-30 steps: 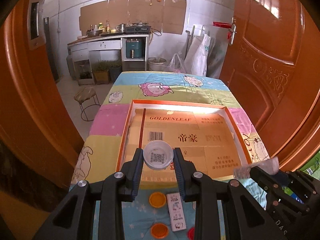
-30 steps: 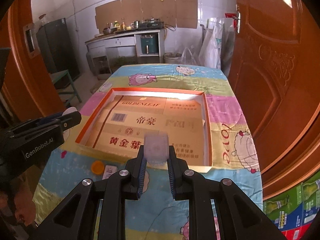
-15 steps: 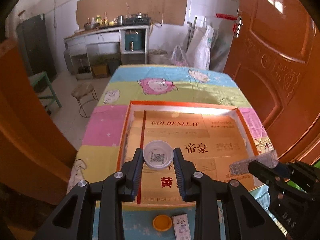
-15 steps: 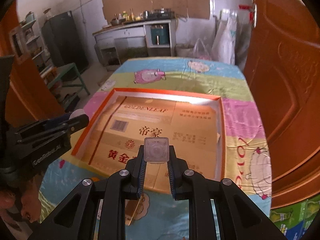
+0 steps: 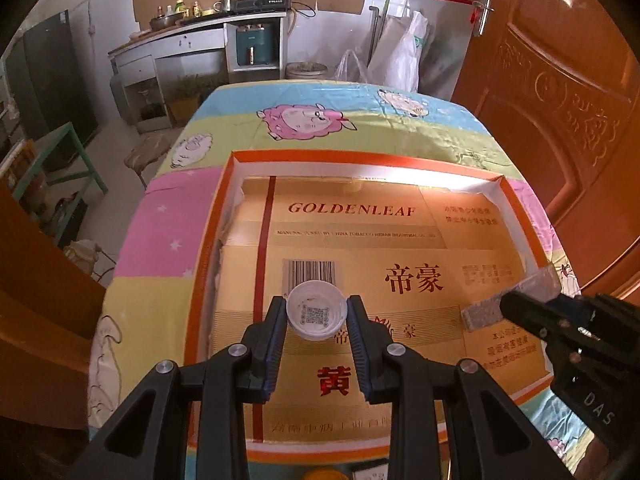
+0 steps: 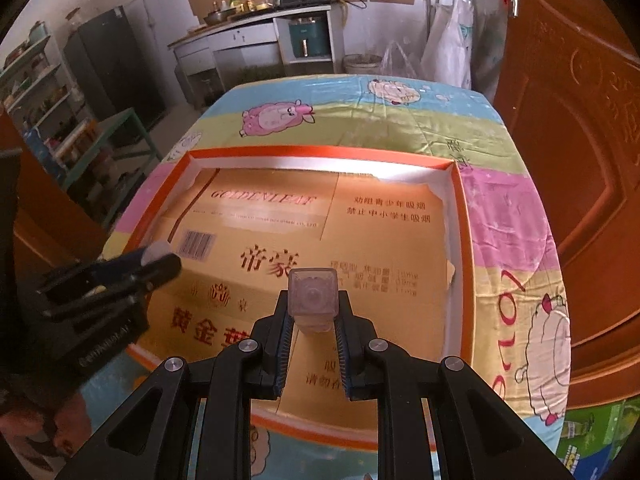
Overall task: Organize rigid objects
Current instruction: 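Carry the white cap and GLOSS tube with both tools over the box lid, then open the right tool to drop the GLOSS tube while the left tool releases the white cap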
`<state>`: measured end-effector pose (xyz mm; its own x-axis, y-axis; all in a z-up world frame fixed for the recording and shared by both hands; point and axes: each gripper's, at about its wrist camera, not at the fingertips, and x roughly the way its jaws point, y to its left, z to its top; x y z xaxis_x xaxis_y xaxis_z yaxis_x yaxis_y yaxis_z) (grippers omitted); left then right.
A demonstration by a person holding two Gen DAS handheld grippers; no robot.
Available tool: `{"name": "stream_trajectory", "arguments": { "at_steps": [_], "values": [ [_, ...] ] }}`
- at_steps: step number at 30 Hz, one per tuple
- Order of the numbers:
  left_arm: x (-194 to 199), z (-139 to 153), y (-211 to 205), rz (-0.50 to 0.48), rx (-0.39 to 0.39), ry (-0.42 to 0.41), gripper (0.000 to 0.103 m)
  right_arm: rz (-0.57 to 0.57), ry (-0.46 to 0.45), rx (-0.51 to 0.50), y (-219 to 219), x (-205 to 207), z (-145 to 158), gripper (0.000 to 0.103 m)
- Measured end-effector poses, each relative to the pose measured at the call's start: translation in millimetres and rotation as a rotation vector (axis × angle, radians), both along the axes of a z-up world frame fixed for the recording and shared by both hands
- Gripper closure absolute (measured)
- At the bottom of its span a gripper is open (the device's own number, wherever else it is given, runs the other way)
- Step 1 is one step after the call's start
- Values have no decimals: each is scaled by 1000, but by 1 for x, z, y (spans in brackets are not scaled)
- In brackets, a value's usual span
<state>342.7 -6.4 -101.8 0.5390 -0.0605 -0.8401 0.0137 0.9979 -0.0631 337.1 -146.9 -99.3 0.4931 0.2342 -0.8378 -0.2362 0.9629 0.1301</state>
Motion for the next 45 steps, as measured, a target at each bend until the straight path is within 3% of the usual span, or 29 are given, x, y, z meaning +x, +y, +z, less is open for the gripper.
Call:
{"name": "stream_trajectory", "arguments": {
  "at_steps": [7,10,21,24,26,27,32,37,45],
  "values": [
    [8,-15,-2,-8,-7,4,72,24,-11,-19,14,25,-5,83],
    [9,-18,-2,-12,-9,-3,72,31,38,-12,21,40,-20,83],
    [13,-27,-5,-24,32,-27,72,23,33,-50,24,44,-37,82],
    [13,-30,-4,-30,53,-40,72,17,25,-51,25,41,-37,75],
    [13,-30,-3,-41,47,-45,72,14,17,-54,25,38,-36,58],
    [13,-30,-2,-41,40,-46,72,11,15,-53,25,37,-36,56],
    [13,-30,0,-54,24,-48,71,-14,-13,-24,20,25,-29,53],
    [7,-24,2,-78,-39,-46,45,-47,-51,-30,14,7,-18,47],
    [-22,4,5,-75,-38,-130,45,-82,-76,-14,3,-30,-7,46]
  ]
}}
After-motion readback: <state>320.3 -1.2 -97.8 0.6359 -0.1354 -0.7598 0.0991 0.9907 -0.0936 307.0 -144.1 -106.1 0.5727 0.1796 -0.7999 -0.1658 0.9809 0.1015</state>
